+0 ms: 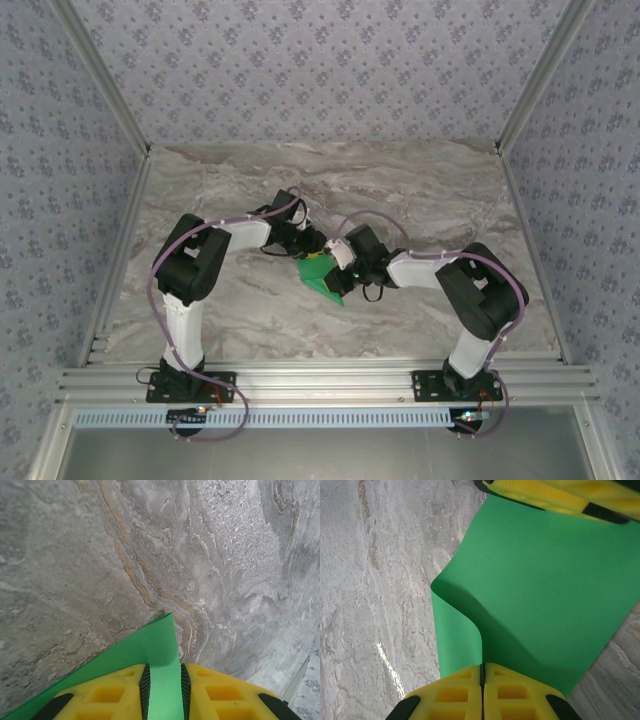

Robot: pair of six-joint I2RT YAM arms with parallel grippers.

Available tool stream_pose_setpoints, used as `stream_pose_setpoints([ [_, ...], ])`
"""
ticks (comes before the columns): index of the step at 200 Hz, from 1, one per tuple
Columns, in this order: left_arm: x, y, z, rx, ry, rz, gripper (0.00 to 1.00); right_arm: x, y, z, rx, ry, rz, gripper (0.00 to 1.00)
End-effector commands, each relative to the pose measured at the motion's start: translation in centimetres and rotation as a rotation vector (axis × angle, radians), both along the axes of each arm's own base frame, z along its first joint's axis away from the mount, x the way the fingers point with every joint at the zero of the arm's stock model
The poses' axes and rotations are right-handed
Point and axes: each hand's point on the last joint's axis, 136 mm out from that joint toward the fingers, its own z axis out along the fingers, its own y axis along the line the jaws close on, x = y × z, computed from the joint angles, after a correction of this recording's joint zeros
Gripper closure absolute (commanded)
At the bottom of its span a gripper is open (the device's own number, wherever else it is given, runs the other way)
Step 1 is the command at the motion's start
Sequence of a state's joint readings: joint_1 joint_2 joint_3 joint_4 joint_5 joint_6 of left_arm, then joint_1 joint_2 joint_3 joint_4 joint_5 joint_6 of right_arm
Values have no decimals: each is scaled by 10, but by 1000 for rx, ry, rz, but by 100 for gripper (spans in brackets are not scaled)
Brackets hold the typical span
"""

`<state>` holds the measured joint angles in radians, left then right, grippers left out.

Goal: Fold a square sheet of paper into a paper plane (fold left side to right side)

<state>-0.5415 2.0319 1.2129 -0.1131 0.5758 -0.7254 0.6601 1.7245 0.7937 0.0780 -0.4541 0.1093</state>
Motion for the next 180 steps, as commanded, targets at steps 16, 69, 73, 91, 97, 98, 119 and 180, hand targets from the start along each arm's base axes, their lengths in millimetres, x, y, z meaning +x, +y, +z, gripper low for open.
stream_pose_setpoints([
  [16, -16, 3, -26, 58, 65, -21, 75, 7, -5, -5, -28, 20, -40, 93],
  [69, -15, 2, -26, 58, 63, -20, 75, 7, -6, -8, -42, 28, -45, 93],
  [73, -16, 3, -26, 59, 65, -20, 75, 7, -6, -8, -43, 28, -45, 93],
  [91, -15, 2, -25, 57, 62, -21, 75, 7, -6, -11, -53, 35, -44, 93],
  [97, -16, 2, -25, 57, 62, -22, 75, 6, -7, -12, -57, 38, -44, 93],
  [98, -16, 2, -25, 56, 61, -23, 75, 6, -7, -13, -58, 38, -44, 93],
  [119, -16, 2, -24, 55, 61, -23, 75, 6, -9, -16, -72, 42, -48, 93],
  [180, -17, 2, -27, 60, 66, -23, 75, 8, -5, -2, -51, 22, -45, 93],
])
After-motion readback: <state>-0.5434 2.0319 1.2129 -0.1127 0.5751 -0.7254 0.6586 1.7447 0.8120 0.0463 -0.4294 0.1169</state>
